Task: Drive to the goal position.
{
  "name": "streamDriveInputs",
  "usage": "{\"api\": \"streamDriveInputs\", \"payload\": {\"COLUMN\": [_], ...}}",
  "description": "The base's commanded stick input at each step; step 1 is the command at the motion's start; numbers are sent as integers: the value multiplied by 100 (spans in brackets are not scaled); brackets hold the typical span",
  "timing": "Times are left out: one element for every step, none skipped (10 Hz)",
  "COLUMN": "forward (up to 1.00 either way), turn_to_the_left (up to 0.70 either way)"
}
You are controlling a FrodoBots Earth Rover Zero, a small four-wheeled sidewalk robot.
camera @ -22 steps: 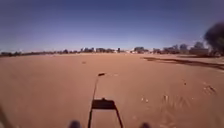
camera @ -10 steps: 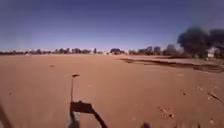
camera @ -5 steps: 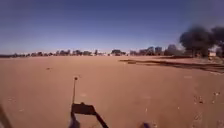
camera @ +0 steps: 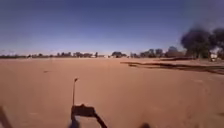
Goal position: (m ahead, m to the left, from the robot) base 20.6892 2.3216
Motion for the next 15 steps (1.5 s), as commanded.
{"api": "streamDriveInputs", "payload": {"forward": [70,70,70,70,70,70,70,70,70,70,70,70,70,70,70], "turn_to_the_left": [0,0,0,0,0,0,0,0,0,0,0,0,0,0,0]}}
